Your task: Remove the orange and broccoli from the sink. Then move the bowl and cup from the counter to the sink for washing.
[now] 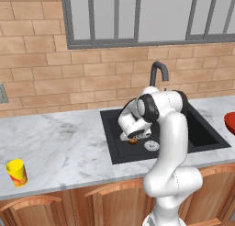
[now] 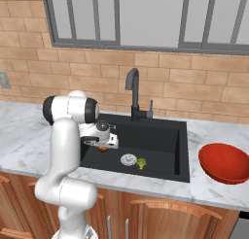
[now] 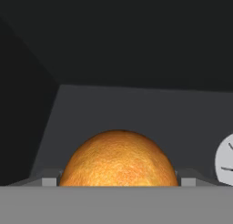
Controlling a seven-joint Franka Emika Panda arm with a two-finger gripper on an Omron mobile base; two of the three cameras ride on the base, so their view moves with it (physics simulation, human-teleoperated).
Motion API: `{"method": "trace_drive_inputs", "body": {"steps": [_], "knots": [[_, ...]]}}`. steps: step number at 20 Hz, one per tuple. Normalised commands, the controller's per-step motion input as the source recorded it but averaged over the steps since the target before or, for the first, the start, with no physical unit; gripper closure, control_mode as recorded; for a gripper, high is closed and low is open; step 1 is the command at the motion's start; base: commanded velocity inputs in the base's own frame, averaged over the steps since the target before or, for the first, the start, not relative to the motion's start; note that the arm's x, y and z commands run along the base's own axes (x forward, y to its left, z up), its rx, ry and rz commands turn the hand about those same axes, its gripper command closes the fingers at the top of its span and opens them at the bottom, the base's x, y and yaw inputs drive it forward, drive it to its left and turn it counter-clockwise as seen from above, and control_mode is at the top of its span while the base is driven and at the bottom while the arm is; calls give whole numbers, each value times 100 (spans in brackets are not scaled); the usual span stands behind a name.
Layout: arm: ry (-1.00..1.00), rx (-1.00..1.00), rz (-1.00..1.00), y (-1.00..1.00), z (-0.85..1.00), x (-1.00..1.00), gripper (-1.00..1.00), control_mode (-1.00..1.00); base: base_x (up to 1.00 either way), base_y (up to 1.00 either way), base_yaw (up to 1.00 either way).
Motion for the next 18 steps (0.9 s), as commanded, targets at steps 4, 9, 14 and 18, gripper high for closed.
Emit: {"method": "trace_drive_inputs", "body": {"steps": [4, 9, 14, 18], "knots": [[0, -4, 0, -6, 61, -29, 100, -100, 0, 0, 0], [0, -7, 0, -5, 67, -28, 100, -100, 0, 0, 0], [0, -6, 1, -1, 74, -19, 100, -100, 0, 0, 0], [1, -4, 1, 0, 75, -13, 100, -100, 0, 0, 0]]}}
